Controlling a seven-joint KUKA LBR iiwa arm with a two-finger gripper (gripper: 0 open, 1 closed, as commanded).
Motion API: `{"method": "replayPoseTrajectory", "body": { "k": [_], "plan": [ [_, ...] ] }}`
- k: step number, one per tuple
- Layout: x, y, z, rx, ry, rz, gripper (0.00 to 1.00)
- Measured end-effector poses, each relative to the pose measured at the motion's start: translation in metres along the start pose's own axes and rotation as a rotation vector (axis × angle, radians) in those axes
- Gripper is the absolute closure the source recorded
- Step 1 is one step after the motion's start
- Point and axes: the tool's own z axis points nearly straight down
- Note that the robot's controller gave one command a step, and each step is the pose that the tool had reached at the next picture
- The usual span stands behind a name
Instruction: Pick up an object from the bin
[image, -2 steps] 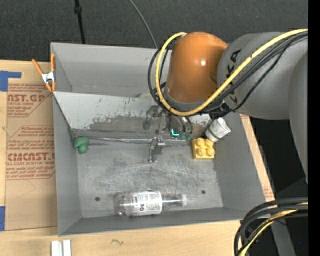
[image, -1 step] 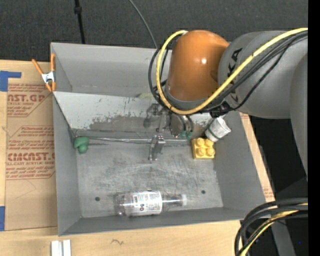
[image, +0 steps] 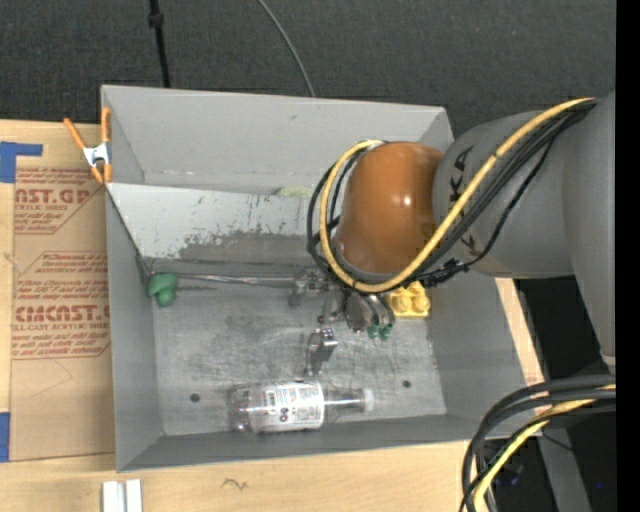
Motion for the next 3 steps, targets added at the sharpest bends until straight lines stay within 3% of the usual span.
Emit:
{"method": "replayPoseTrajectory", "body": {
  "k": [1,2,3],
  "plan": [
    [0.033,0.008,0.005,-0.001,0.001,-0.265,0.0],
    [0.054,0.015,0.021,-0.001,0.005,-0.216,0.0],
    [0.056,0.036,0.063,-0.001,0.003,-0.476,0.0]
  ]
}}
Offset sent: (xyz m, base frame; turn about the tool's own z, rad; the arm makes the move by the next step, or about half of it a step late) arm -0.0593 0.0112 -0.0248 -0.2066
